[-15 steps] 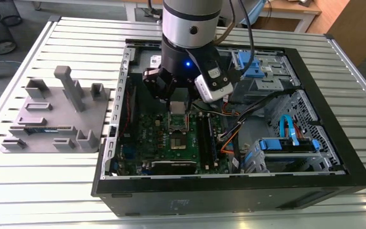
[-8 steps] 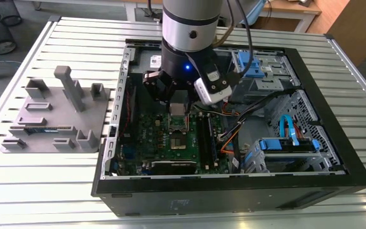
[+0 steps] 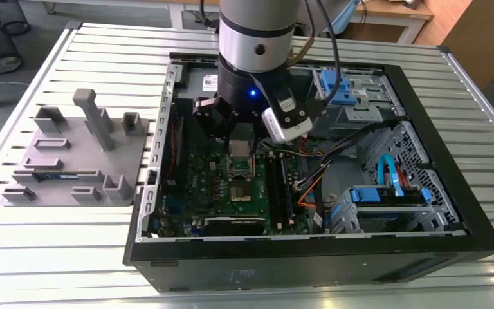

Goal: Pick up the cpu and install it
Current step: 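Place the cpu into insertion slot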

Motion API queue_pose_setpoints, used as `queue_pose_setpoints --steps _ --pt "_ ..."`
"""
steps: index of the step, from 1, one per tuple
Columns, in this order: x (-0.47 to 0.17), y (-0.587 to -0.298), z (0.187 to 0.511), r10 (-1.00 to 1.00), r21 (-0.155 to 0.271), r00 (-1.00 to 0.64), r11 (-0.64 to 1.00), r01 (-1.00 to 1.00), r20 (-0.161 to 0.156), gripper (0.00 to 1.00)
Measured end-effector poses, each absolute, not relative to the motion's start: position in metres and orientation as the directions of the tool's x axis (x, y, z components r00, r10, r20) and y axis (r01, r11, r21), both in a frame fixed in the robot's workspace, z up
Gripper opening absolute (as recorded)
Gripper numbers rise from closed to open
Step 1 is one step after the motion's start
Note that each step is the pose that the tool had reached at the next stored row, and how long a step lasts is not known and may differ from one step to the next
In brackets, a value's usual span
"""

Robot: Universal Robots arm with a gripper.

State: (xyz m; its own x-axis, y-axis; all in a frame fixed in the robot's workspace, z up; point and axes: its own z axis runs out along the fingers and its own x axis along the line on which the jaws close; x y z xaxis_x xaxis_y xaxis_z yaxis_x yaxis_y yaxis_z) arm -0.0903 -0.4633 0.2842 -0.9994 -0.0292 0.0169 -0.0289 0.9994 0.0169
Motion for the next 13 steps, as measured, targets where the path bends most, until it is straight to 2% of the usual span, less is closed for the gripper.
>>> queue_pose_setpoints --steps 13 --pt "-0.090 -0.464 0.262 -0.029 0.017 -0.999 0.999 -0.029 0.017 0.47"
